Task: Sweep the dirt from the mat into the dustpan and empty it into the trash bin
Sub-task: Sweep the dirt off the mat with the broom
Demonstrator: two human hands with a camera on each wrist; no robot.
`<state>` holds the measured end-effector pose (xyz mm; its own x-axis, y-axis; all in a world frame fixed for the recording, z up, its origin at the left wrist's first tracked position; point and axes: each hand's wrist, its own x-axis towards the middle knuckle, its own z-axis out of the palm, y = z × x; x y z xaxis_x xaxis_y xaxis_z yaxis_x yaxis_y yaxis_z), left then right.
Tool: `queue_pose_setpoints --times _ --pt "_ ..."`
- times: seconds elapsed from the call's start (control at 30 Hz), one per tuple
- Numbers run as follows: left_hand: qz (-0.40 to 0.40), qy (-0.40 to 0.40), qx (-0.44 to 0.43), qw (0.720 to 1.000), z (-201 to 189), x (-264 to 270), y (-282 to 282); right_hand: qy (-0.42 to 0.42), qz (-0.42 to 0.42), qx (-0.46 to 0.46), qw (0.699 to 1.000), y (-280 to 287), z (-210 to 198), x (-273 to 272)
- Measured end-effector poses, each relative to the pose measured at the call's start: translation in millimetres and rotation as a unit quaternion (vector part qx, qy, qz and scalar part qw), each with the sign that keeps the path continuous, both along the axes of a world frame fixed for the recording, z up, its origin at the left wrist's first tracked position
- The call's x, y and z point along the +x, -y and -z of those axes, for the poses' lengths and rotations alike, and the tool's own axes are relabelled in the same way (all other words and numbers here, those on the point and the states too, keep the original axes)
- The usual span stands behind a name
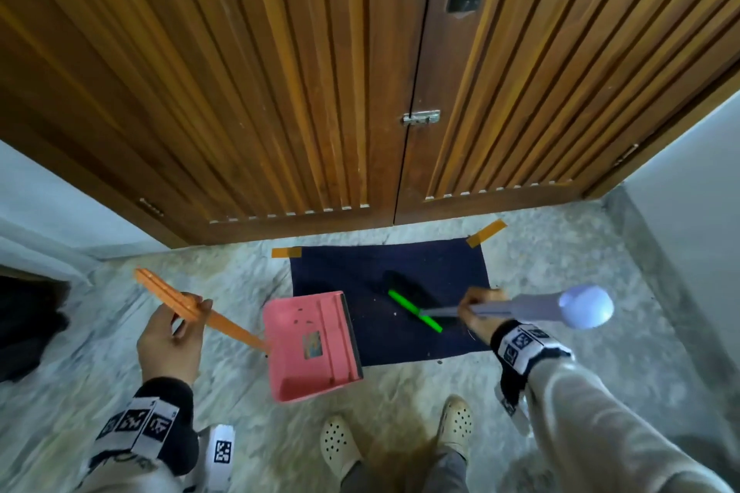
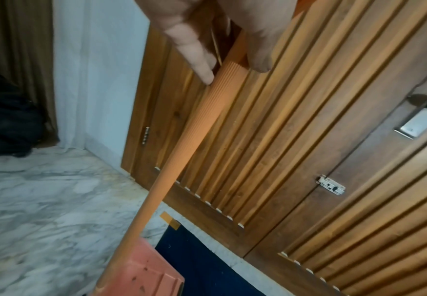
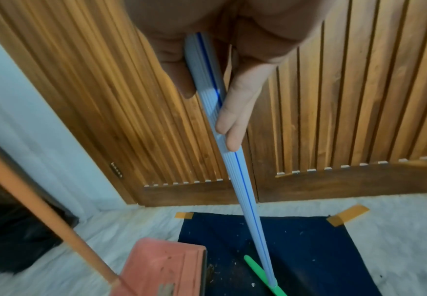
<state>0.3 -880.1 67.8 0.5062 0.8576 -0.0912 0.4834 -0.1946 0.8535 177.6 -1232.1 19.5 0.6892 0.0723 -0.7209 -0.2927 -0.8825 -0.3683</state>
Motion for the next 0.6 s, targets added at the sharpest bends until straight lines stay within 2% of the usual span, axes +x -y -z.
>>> queue_pose_setpoints --times 0.07,0.13,0.2,0.23,0.3,0.33,0.37,0.4,0.5,0.57,0.6 --pt "-0.009 0.01 -0.006 1.0 1.9 -6.7 -8.8 0.012 -0.061 -0.035 0.997 -3.5 -8.1 -1.2" --pt "-0.012 0.009 0.015 1.0 7.2 -13.3 -20.1 0.047 -0.068 -0.04 0.996 -8.4 -35.3 21.4" --pt "-0.023 0.005 0.03 0.999 12.7 -20.4 -34.4 0.034 -0.107 -0.02 0.994 -13.8 -62.7 43.6" --pt "-0.025 -0.005 0.041 0.999 15.7 -24.3 -39.5 0.04 -0.077 0.03 0.996 -14.9 -67.6 55.2" --pt "-0.012 -0.023 0.058 0.998 27.1 -33.2 -49.3 0.135 0.038 0.092 0.986 -19.9 -66.0 71.0" --pt "0.0 -0.033 0.065 0.997 33.9 -37.7 -52.7 0.195 0.04 0.078 0.977 -23.0 -65.1 71.1" --pt "0.008 -0.047 0.07 0.996 40.3 -42.6 -55.8 0.21 0.053 0.075 0.973 -29.0 -60.4 68.4" --pt "0.013 -0.055 0.067 0.996 48.2 -48.5 -58.7 0.196 0.043 0.059 0.978 -35.7 -53.5 57.1" --pt "0.007 -0.062 0.048 0.997 59.7 -57.4 -62.5 0.062 0.001 0.0 0.998 -60.8 -21.7 24.4" --pt "0.008 -0.05 0.034 0.998 58.9 -58.2 -66.5 0.048 -0.081 0.004 0.996 -70.6 4.3 5.3" --pt "0.008 -0.04 0.025 0.999 58.0 -58.5 -67.9 0.084 -0.094 0.005 0.992 -73.8 11.5 0.0"
